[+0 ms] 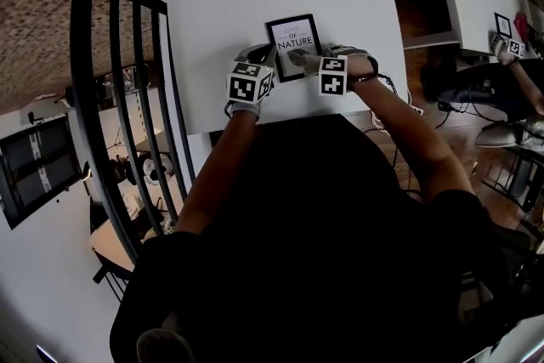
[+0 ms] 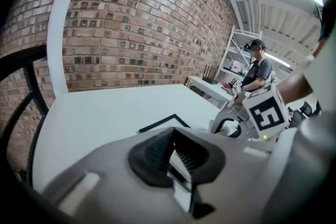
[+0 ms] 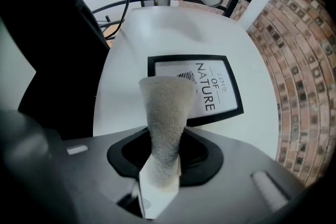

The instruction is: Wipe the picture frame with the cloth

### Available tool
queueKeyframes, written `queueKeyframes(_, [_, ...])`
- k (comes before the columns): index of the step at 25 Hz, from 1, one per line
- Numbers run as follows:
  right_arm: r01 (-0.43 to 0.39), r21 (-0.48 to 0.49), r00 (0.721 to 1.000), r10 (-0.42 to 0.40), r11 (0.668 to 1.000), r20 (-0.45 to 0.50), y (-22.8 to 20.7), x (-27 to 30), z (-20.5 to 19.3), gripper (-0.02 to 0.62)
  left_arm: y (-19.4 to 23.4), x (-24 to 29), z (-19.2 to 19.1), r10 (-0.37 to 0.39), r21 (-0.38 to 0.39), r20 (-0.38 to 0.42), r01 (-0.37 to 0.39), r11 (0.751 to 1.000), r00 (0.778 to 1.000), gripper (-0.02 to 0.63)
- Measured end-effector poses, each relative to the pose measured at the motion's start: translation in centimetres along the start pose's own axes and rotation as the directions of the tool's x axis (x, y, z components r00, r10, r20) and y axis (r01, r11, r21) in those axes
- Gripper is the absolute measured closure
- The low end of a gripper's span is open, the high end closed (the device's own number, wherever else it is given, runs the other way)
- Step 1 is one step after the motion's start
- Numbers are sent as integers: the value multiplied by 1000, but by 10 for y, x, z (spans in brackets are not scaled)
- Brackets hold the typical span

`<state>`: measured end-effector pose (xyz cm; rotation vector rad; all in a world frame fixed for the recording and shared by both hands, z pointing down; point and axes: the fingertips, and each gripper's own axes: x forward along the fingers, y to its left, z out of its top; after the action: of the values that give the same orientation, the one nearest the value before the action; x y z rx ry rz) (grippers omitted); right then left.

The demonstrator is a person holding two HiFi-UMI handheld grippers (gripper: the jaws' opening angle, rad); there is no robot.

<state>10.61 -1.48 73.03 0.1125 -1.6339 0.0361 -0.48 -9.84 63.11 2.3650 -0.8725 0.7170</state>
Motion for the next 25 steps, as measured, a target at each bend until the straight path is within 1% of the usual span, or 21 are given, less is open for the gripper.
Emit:
queueKeyframes(3, [-12,29,1000,12,1000,-17,1,2,-12,466,1,-1,-1,-1,3,0,1,1000,1000,606])
queueKeyframes(6, [-16,39,1000,16,999,1,0,-2,-6,466,5,-3,-4,7,-2,-3,-7,1000,1000,606])
queueKeyframes(8, [-7,21,999,7,1000,31,-2,-8,11,466,7,-4,-5,14,-7,-4,-14,1000,1000,606])
queueKeyframes(12, [-2,-57,995,8,998,96,4,-20,61,466,11,-7,-7,25,-16,-5,-25,1000,1000,606])
queueKeyframes(15, [-19,-123,992,34,992,120,17,-21,94,466,14,-9,-9,32,-24,-4,-32,999,999,606])
queueKeyframes(17, [-29,-158,992,48,987,114,24,-15,106,466,15,-10,-9,35,-28,-2,-35,999,999,606])
queueKeyframes(20, [-53,-178,994,68,983,81,36,-2,105,466,14,-12,-12,37,-31,-2,-37,999,999,606])
queueKeyframes(25, [-55,-129,996,64,990,66,36,-1,80,466,12,-11,-13,28,-26,-1,-28,999,1000,606])
